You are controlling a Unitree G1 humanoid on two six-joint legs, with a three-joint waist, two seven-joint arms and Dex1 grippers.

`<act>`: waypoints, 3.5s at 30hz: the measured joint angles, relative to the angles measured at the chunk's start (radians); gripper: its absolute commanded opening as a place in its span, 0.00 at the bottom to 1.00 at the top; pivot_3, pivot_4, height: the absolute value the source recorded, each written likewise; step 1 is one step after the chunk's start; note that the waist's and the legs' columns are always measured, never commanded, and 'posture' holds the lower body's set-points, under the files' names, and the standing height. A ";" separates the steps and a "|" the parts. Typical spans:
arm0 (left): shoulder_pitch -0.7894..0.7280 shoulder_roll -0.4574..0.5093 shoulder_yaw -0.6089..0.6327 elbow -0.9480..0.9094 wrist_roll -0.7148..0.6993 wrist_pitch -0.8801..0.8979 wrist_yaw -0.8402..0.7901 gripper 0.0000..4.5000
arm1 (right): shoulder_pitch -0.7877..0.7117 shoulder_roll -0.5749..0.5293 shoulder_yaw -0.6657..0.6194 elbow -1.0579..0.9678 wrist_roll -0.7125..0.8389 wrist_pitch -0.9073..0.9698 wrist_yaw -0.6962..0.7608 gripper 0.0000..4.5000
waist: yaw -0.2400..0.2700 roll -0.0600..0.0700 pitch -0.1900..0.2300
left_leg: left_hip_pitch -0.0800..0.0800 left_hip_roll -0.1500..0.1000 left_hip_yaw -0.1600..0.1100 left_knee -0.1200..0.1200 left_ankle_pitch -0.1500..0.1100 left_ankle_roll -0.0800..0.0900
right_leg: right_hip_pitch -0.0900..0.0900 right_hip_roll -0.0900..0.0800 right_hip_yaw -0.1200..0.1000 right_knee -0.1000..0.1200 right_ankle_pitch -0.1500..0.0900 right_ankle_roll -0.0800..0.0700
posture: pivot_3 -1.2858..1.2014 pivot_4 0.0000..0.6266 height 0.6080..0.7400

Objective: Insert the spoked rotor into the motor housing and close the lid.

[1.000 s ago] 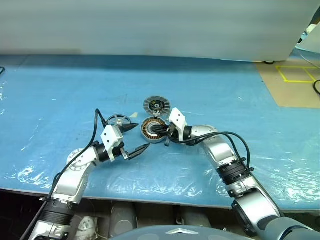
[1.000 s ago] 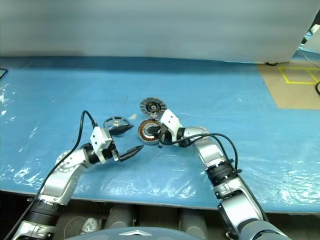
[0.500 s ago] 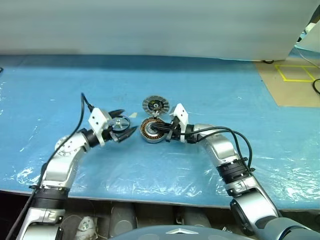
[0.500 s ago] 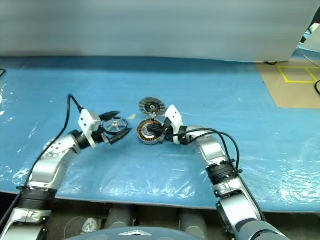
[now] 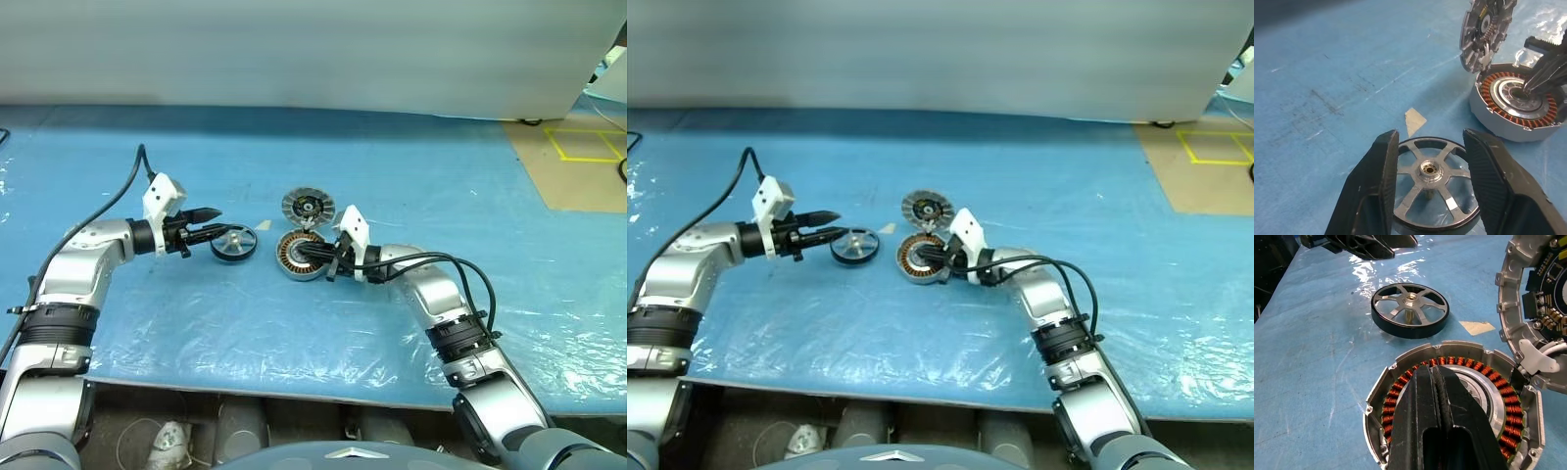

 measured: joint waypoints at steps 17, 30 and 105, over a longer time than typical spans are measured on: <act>-0.051 -0.046 -0.017 0.059 0.061 -0.017 -0.001 0.49 | -0.026 0.007 0.093 0.026 -0.133 -0.079 -0.068 0.00 | -0.006 0.000 0.000 | 0.000 0.000 -0.001 -0.001 0.000 0.000 | 0.000 0.000 -0.001 0.000 0.000 0.000 | 0.52 0.24 1.00; -0.032 -0.048 -0.017 0.056 0.074 -0.050 -0.004 0.49 | -0.061 0.016 0.107 0.057 -0.153 -0.085 -0.060 0.00 | -0.004 0.000 0.000 | 0.000 0.000 -0.001 -0.001 0.000 0.000 | 0.000 0.000 -0.001 0.000 0.000 0.000 | 0.52 0.24 1.00; -0.107 -0.005 -0.168 -0.055 0.184 0.348 0.000 0.23 | 0.032 -0.127 0.040 -0.186 -0.063 -0.224 0.012 0.00 | -0.003 0.000 0.000 | 0.000 0.000 -0.001 -0.004 0.000 0.000 | 0.001 0.000 -0.002 -0.003 0.000 0.000 | 0.52 0.24 1.00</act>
